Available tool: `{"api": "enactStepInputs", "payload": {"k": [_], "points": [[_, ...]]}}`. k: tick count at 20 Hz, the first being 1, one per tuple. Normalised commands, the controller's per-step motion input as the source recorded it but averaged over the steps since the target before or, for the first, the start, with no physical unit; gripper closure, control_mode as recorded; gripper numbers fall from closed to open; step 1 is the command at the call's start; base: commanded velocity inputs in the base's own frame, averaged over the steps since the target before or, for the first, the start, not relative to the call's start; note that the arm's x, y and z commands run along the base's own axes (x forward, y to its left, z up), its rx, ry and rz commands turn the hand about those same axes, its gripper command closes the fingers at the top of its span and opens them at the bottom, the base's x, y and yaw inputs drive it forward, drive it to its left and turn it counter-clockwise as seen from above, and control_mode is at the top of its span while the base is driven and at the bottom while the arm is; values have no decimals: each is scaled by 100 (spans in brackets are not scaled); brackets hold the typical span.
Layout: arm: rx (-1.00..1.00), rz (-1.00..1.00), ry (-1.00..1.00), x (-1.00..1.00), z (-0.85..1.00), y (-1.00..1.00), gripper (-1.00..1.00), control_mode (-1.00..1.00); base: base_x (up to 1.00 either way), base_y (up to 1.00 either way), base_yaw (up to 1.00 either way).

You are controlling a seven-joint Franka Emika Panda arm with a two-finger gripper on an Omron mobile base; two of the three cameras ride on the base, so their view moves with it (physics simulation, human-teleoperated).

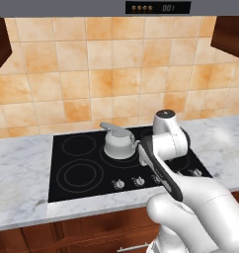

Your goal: The kettle is done boiling. Turn off the stove, then wait for 300 timesteps before moving the kettle to the dining table.

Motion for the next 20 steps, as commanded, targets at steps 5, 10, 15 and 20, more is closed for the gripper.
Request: {"api": "enactStepInputs", "payload": {"k": [5,10,15,20], "points": [[0,14,-9,0,25,9,-100,-100,0,0,0],[-1,12,-8,1,28,21,-100,-100,0,0,0],[-3,8,0,13,30,31,-100,-100,0,0,0],[0,9,0,24,27,15,-100,-100,0,0,0]]}}
